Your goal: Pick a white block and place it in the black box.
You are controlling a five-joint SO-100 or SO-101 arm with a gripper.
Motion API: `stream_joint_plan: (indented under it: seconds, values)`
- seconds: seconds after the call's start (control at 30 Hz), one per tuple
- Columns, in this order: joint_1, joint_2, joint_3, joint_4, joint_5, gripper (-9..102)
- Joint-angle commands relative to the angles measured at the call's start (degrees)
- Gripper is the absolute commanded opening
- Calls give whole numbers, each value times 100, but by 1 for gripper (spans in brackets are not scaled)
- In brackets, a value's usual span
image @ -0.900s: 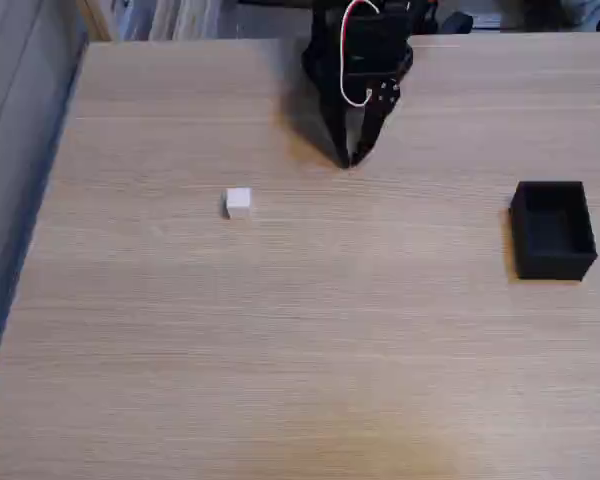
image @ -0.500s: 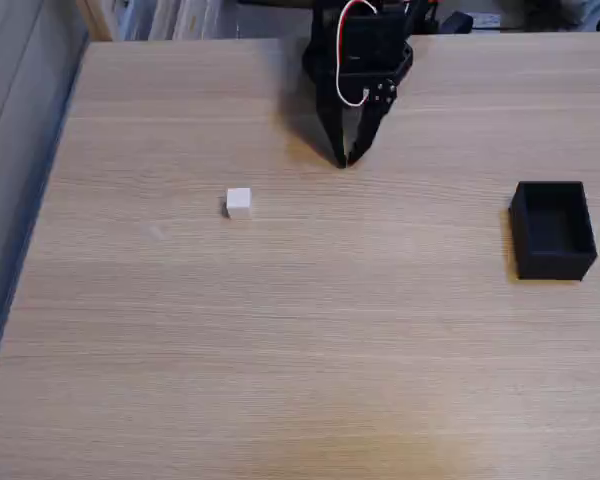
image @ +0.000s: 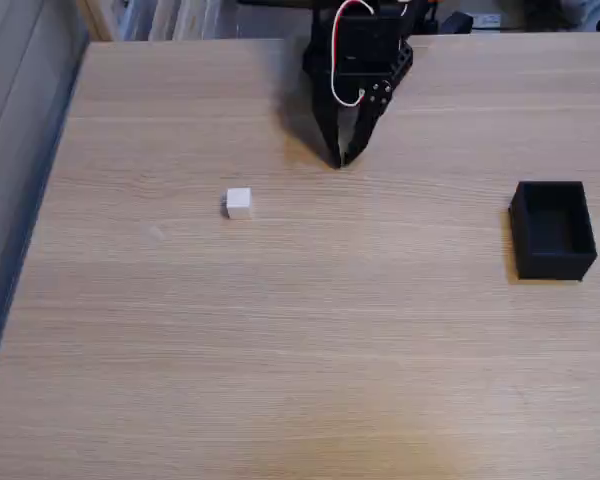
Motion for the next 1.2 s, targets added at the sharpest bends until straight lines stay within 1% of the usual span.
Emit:
stream_joint_plan:
  seconds: [0.0,0.7,0.83,1.0,1.17]
  values:
    - [35,18,79,18,-44,0]
    - [-9,-35,79,-9,-44,0]
    - [26,-35,9,-9,-185,0]
    - [-26,-220,-404,44,-229,0]
    - [0,-976,-1213,167,-167,1]
